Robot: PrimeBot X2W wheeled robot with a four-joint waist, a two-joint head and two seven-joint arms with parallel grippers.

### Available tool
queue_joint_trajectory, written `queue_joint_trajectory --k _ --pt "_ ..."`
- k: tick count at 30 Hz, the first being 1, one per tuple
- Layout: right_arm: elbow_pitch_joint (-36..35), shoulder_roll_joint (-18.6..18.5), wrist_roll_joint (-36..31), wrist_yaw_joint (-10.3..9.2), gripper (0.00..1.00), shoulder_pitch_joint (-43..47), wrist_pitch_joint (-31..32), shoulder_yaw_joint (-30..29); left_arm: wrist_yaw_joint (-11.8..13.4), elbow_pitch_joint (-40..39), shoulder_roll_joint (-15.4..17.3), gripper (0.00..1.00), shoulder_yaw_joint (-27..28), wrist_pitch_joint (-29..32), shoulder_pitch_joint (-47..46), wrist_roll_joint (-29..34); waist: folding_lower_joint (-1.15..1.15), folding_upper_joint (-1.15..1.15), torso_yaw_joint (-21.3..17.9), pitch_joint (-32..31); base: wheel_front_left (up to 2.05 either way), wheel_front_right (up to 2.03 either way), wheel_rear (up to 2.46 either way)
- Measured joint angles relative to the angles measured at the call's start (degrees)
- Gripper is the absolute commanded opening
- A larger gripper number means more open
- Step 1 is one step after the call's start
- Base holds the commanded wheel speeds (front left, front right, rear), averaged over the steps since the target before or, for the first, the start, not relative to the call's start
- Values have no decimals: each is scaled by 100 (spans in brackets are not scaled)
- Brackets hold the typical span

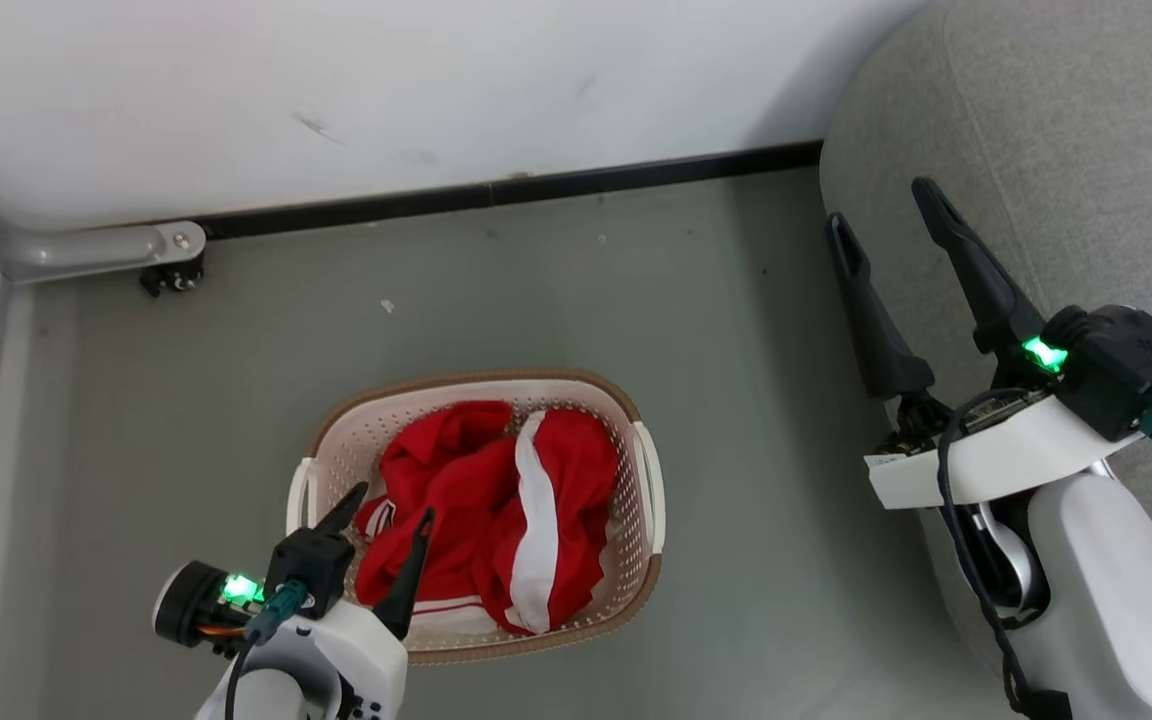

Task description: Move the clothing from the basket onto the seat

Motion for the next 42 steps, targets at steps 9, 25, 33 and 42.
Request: queue_joint_trajectory --k 9,25,33,42 --pt "-213 12 7 0 100 -388 -23 142 4 408 127 100 -192 164 -472 353 0 0 -145 534 0 0 0" --pt "-740 38 15 0 100 -1110 -24 490 137 1054 276 100 -425 408 -1243 817 0 0 -395 1447 0 0 0" --pt "-948 63 15 0 100 -1427 -25 651 343 1330 297 100 -420 554 -1602 937 0 0 -511 1853 0 0 0" --pt "-1105 114 69 0 100 -1636 -25 754 407 1649 337 100 -426 758 -1968 1025 0 0 -656 2240 0 0 0"
